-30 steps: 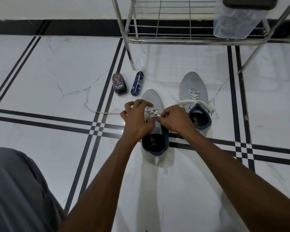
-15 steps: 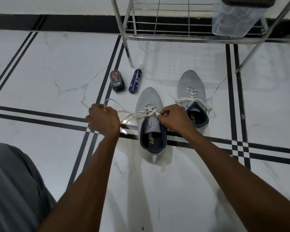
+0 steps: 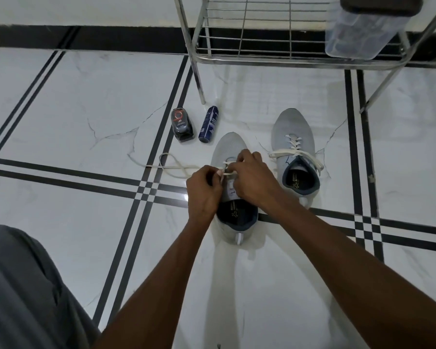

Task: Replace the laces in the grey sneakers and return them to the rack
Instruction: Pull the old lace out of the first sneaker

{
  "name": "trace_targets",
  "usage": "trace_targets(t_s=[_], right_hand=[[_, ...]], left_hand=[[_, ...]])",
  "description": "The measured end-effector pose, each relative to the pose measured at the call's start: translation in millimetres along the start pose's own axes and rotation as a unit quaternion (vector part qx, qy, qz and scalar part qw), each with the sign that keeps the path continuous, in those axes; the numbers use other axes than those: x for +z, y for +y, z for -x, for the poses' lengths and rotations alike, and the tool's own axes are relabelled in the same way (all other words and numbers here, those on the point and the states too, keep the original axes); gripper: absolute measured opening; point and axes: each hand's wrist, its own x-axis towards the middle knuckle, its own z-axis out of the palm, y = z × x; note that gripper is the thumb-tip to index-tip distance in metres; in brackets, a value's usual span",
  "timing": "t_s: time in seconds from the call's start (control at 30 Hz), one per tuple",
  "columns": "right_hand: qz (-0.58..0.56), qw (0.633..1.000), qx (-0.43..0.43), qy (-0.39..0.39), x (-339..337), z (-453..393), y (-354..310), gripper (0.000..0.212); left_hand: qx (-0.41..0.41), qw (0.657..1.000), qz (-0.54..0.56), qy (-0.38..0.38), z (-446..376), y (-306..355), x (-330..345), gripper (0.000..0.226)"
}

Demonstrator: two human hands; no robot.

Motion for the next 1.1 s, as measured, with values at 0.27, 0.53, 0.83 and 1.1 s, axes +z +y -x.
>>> trace_targets(t_s=[0.27, 0.53, 0.83, 1.1], right_hand=[[-0.169, 0.935, 0.208, 0.231, -9.1, -15.7, 27.1, 0.027], [0.064, 0.997, -0.014, -0.033, 11.6, -6.4, -9.4, 0.030], [-0.060, 0.951, 0.193, 0.236, -51.5, -20.1, 33.7, 0.039], [0.055, 0.998, 0.003, 0.037, 15.2, -4.9, -7.0, 0.024]], left_hand=[[-0.031, 0.999, 0.005, 0.023, 0.8, -9.3, -0.2, 0.014], [-0.016, 1.000, 0.006, -0.001, 1.7, -6.9, 0.0, 0.008], [-0.034, 0.999, 0.023, 0.006, 3.2, -8.1, -1.3, 0.012], [-0.021, 1.000, 0.013, 0.000, 4.1, -10.4, -1.6, 0.010]])
